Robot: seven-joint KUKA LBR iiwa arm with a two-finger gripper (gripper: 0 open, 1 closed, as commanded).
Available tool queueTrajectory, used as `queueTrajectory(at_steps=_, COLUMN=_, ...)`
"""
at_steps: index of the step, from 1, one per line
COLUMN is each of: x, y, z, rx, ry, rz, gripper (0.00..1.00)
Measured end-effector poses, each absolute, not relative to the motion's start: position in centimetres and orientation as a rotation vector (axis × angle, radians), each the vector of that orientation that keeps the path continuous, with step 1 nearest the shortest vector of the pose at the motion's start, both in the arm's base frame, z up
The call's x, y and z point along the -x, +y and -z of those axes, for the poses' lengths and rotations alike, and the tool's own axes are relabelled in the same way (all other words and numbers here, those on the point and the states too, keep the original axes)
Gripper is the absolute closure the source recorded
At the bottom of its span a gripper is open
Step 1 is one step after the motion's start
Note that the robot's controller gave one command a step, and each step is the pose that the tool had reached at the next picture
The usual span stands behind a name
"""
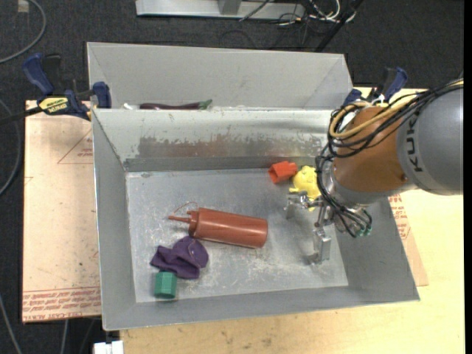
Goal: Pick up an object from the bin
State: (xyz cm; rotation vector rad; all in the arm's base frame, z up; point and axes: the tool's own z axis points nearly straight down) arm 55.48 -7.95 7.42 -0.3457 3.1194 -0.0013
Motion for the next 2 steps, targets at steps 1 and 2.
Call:
queueTrajectory(at_steps=1, x=-56.7, y=-5.0, z=-7.3, rx=0.339, ry=3.119, rz=-0.003, gripper=0.0)
queueTrajectory(at_steps=2, x=-57.8, y=-0.4, z=-7.5, rx=0.472, ry=3.101, rz=0.001, gripper=0.0)
